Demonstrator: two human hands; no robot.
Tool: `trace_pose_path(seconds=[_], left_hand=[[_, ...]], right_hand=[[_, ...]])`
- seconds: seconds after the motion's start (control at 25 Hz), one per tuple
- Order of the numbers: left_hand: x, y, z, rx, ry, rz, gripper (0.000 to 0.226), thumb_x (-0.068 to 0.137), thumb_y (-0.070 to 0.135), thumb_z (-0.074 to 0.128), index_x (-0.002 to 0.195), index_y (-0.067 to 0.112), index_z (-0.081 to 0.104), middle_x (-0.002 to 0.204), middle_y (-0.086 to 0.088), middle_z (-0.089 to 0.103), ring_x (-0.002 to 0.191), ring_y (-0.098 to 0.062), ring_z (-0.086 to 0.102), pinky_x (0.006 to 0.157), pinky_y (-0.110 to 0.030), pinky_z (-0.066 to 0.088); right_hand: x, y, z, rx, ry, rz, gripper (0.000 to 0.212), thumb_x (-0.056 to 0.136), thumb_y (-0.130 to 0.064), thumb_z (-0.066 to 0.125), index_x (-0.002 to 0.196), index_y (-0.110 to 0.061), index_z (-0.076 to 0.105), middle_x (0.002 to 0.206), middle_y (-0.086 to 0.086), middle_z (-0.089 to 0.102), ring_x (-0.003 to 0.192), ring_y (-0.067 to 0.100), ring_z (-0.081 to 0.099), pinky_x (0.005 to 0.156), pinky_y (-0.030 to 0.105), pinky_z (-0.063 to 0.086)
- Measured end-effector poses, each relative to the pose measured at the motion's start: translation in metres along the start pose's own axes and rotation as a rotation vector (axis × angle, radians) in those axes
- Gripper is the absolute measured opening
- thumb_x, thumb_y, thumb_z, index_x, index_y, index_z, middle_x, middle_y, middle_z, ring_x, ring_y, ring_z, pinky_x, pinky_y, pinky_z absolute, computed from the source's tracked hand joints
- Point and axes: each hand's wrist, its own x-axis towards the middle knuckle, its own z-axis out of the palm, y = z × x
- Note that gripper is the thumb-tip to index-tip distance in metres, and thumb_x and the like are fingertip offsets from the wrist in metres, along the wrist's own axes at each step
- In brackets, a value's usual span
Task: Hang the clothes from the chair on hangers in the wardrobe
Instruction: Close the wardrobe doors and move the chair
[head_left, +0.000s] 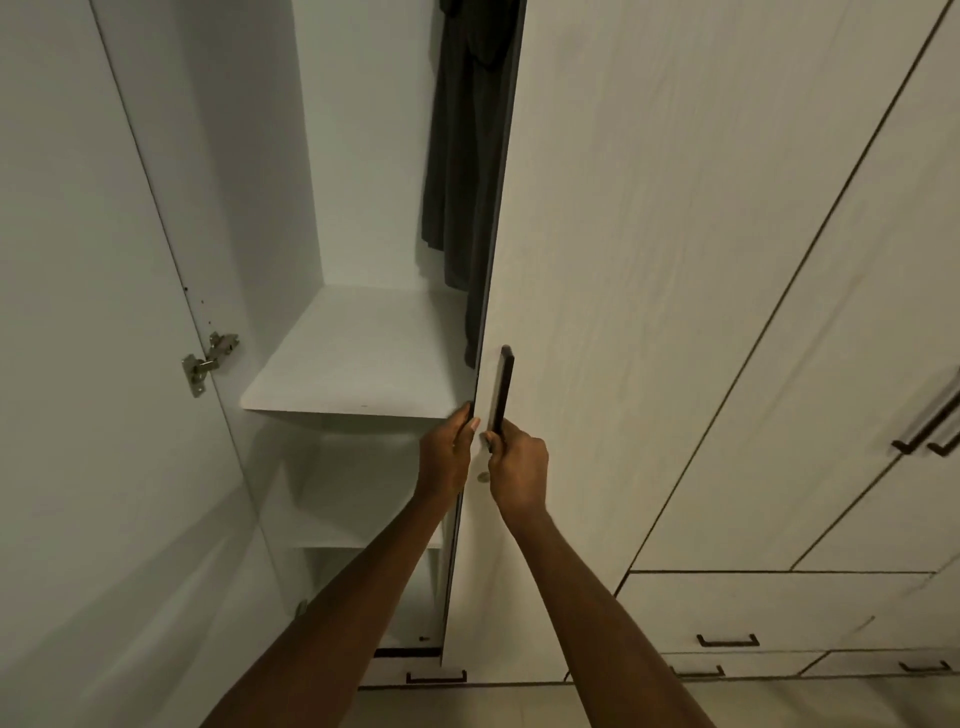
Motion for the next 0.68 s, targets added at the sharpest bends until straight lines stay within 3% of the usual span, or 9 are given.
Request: trace_pose_path(seconds=[0.24,0.4,0.68], left_hand=[[0.031,-0.017,0.007,0.0,-0.03,0.043,0.029,0.106,0.022,0.052,0.129,0.01,0.066,0.111,0.001,0.074,0.098,-0.003,0.07,0.092,-0.025,0.057],[0.033,-0.022,0.01,0.025,-0.016,0.06,0.032,0.106,0.02,0.052,0.134,0.008,0.063,0.113,0.007,0.069,0.097,0.015,0.063,0.09,-0.009,0.05],[0.031,-0.019,0.01,0.019,-0.018,0.051,0.035,0.105,0.016,0.052,0.138,0.006,0.058,0.12,0.005,0.065,0.108,0.007,0.058,0.092,-0.003,0.044]], right_hand=[[0.027,0.012,0.023,-0.05,0.034,-0.039,0.021,0.104,-0.019,0.057,0.092,-0.006,0.067,0.08,0.008,0.067,0.063,0.021,0.064,0.061,0.044,0.06],[0.028,0.018,0.025,-0.067,0.066,-0.109,0.022,0.105,-0.018,0.055,0.09,-0.005,0.065,0.077,0.008,0.064,0.06,0.021,0.061,0.056,0.044,0.057],[0.026,0.016,0.022,-0.094,0.058,-0.136,0.019,0.104,-0.014,0.057,0.092,-0.003,0.066,0.078,0.01,0.063,0.061,0.021,0.06,0.054,0.042,0.058]])
